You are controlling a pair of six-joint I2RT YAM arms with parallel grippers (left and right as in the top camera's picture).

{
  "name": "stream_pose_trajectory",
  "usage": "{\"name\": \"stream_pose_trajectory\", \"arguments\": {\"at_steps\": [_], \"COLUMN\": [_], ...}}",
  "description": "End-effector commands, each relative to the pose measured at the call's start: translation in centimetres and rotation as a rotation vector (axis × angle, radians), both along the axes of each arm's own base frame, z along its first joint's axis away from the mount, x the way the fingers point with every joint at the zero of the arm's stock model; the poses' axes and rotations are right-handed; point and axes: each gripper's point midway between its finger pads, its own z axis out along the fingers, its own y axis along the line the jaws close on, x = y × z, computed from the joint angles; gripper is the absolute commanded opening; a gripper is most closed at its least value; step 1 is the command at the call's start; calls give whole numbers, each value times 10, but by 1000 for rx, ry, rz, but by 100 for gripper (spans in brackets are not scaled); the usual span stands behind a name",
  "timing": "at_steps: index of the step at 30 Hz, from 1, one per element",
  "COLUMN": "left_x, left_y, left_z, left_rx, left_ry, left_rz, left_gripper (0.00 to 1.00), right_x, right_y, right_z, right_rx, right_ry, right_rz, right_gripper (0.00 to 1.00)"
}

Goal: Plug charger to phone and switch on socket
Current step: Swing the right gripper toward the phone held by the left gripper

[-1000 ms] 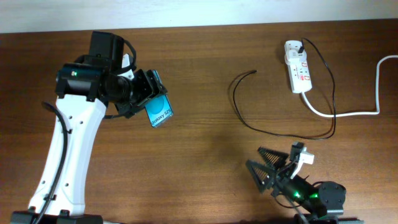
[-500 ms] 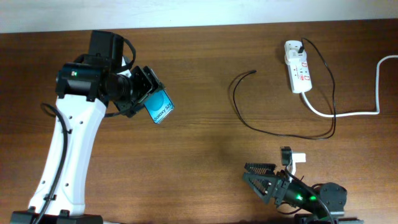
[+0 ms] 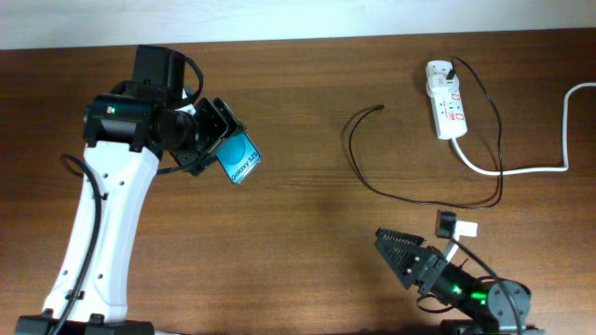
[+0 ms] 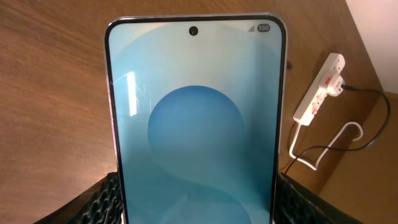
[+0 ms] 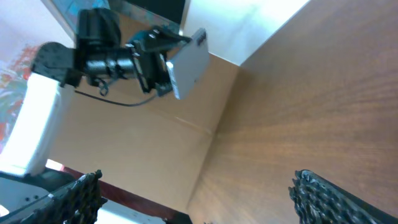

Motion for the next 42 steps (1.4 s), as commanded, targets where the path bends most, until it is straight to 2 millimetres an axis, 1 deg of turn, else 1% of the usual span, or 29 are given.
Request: {"name": "stream_pose_trajectory", "arguments": {"at_steps": [1, 3, 6, 9, 11, 14, 16, 17, 19, 21, 23, 26, 28, 30, 33, 35, 37, 39, 42], "left_x": [-1, 0, 0, -1, -1, -1, -1, -1, -1, -1, 0, 0, 0, 0, 0, 1, 1, 1, 2], "left_y": [-1, -1, -1, -1, -1, -1, -1, -1, -1, -1, -1, -1, -1, -1, -1, -1, -1, -1, 1], "left_z": [19, 19, 19, 19, 19, 19, 19, 19, 19, 19, 19, 19, 19, 19, 19, 20, 20, 20, 19], "left_rx": [-15, -15, -15, -17, -17, -17, -17, -18, -18, -17, -17, -17, -17, -17, -14, -14, -14, -14, -1], "left_ry": [-52, -52, -52, -52, -52, -52, -52, -51, -51, -52, -52, -52, -52, -53, -56, -60, -60, -60, -61], "left_rz": [9, 9, 9, 7, 7, 7, 7, 7, 7, 7, 7, 7, 7, 8, 9, 9, 9, 9, 15], "left_gripper": [35, 37, 37, 38, 38, 38, 39, 39, 39, 39, 39, 39, 39, 39, 39, 39, 38, 38, 39], "right_x": [5, 14, 25, 46, 52, 65, 71, 74, 86, 88, 95, 108, 110, 111, 120, 120, 123, 126, 134], "right_y": [-1, -1, -2, -5, 1, 17, 44, 54, 74, 102, 121, 146, 166, 177, 182, 183, 180, 179, 187], "right_z": [27, 35, 40, 45, 48, 46, 54, 56, 46, 51, 56, 51, 50, 51, 42, 44, 45, 50, 64], "right_rx": [-28, -77, -167, -240, -252, -311, -323, -329, -358, -331, -296, -245, -208, -177, -164, -165, -166, -158, -121], "right_ry": [-12, 28, 31, 57, 65, 38, -47, -70, -60, -118, -159, -157, -200, -234, -175, -170, -164, -167, -162], "right_rz": [-19, -12, -8, -24, 8, 18, 54, 53, 14, 49, 44, 18, 34, 27, -70, -124, -182, -210, -215], "right_gripper": [98, 98, 98, 98, 98, 98, 98, 98, 98, 98, 98, 98, 95, 92, 90, 90, 91, 89, 88]}}
